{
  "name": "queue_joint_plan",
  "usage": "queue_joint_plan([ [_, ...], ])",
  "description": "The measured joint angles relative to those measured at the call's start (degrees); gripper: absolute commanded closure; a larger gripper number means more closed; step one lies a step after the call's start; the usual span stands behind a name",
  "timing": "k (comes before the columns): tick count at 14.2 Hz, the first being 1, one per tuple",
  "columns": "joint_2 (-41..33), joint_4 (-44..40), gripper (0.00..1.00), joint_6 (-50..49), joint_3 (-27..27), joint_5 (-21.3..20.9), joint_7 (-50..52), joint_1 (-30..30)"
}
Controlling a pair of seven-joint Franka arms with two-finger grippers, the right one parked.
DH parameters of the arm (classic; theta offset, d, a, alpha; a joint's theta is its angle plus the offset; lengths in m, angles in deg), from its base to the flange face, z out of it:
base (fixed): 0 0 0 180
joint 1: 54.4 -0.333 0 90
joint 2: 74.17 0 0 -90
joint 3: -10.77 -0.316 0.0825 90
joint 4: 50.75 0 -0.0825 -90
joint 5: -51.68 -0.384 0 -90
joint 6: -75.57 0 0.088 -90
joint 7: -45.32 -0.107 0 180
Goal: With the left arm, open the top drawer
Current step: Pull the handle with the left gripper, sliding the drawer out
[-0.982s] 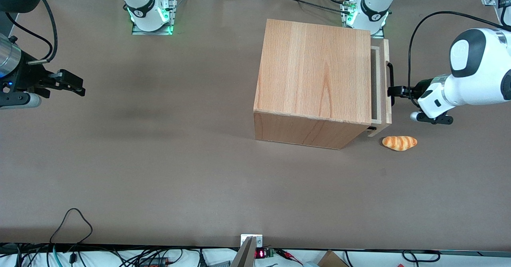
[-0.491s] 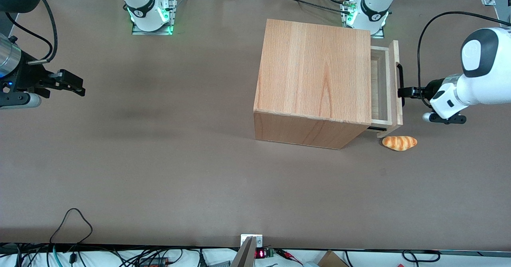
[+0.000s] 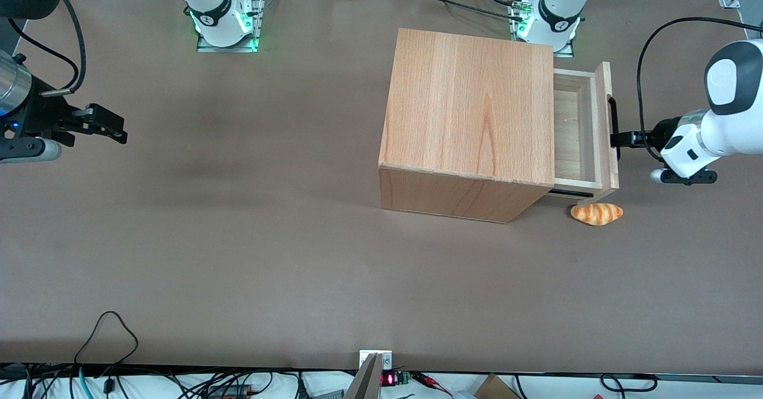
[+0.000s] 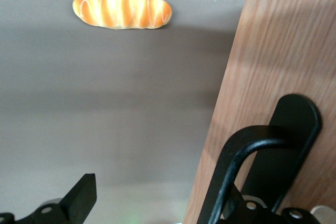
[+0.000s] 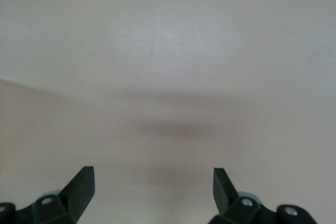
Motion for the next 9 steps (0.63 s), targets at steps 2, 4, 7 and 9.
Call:
queue_joint_plan([
  [2, 0.0, 0.0, 0.0, 0.1, 0.0, -0.1, 0.0, -0.9],
  [4, 0.0, 0.0, 0.0, 0.1, 0.0, -0.2, 0.0, -1.6],
  [7, 0.0, 0.0, 0.0, 0.1, 0.0, -0.2, 0.0, -2.7],
  [9, 0.0, 0.0, 0.0, 0.1, 0.0, -0.2, 0.0, -3.6],
])
